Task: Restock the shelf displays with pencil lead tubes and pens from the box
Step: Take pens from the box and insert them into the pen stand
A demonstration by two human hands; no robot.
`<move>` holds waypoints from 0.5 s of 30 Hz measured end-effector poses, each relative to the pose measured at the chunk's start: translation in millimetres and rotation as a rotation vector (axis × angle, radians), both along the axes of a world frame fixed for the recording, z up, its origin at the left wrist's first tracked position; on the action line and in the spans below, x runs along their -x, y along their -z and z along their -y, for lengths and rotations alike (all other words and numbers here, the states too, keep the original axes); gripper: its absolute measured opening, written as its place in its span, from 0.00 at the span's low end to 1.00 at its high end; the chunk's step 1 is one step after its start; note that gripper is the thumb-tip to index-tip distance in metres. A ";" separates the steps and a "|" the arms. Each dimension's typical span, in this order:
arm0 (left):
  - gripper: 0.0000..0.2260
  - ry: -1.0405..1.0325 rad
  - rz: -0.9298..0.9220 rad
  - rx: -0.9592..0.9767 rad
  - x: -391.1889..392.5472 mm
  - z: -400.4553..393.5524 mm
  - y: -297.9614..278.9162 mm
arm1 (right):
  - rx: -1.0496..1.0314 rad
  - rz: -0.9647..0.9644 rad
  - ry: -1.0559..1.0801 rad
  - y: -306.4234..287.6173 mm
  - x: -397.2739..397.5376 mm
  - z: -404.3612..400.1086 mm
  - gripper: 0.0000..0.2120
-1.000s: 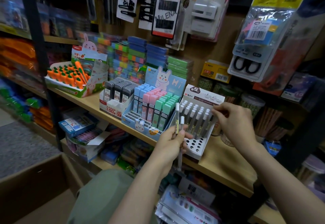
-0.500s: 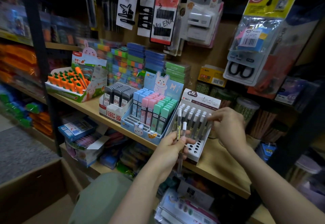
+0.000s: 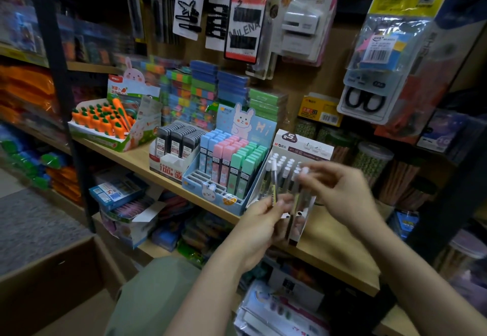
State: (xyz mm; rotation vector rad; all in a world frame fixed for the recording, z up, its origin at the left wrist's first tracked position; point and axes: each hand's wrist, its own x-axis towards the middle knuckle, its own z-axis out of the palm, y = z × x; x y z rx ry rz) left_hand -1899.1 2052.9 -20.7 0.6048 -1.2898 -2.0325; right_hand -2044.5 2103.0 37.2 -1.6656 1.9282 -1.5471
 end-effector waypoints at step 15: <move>0.16 -0.231 0.326 0.207 7.0 15.1 19.5 | 0.237 -0.311 0.221 18.3 34.5 10.7 0.07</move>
